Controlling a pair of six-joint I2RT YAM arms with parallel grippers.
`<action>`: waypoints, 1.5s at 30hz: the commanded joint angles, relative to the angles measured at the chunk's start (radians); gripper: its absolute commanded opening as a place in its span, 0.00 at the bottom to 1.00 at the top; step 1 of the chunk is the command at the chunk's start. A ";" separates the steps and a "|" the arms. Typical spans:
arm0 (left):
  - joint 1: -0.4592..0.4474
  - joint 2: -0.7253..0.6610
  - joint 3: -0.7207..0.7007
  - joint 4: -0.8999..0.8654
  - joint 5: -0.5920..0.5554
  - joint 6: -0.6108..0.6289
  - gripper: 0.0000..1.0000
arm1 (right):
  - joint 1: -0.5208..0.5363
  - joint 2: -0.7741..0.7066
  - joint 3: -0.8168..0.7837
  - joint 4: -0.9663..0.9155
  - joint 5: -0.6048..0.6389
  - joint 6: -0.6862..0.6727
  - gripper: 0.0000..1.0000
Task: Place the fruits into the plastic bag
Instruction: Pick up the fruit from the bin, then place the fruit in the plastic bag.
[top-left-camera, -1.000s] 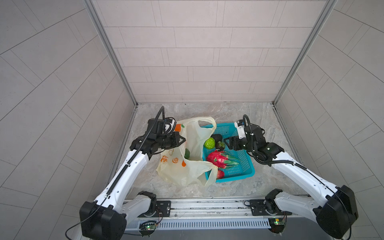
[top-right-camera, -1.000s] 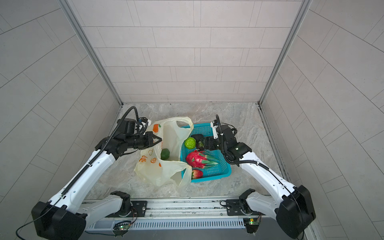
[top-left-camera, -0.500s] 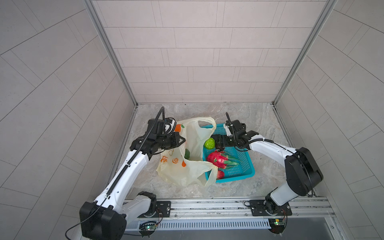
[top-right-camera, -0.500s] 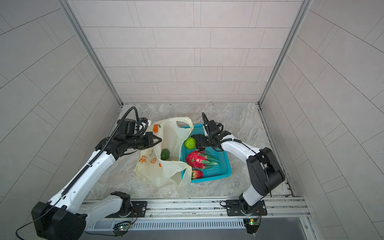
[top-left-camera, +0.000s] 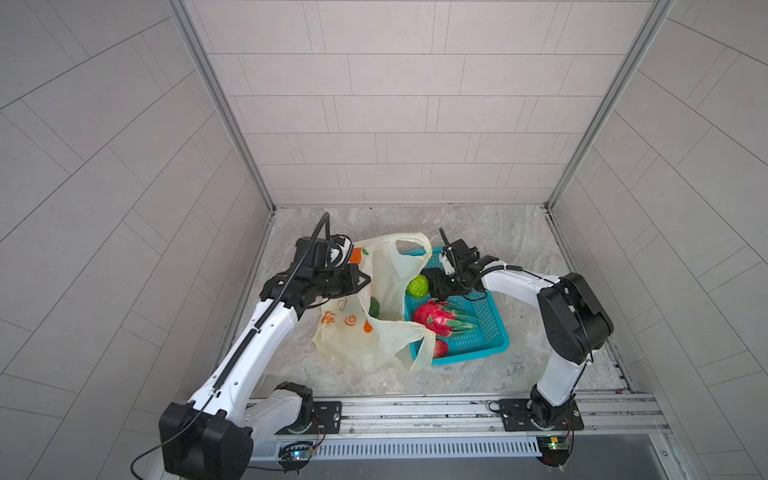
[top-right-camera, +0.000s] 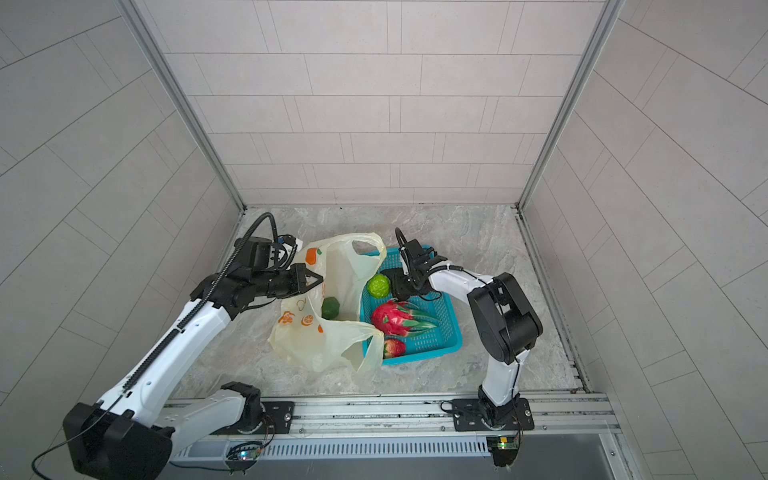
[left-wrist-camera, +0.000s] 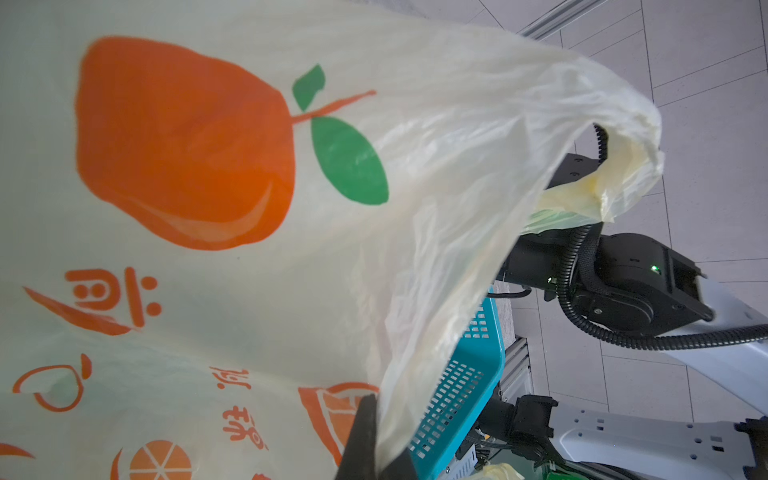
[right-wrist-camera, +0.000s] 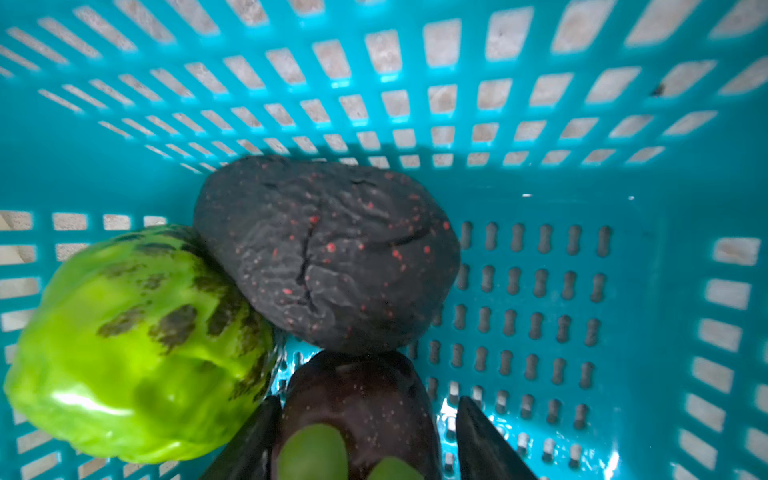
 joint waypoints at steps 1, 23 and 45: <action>0.002 0.010 -0.005 0.011 0.007 0.009 0.00 | -0.001 0.013 -0.004 -0.006 0.014 0.004 0.57; 0.003 0.010 -0.009 0.012 0.000 -0.006 0.00 | 0.002 -0.514 -0.203 0.002 -0.239 -0.056 0.30; 0.001 -0.035 0.139 -0.267 -0.233 0.142 0.00 | 0.378 -0.221 0.073 0.186 -0.256 -0.142 0.35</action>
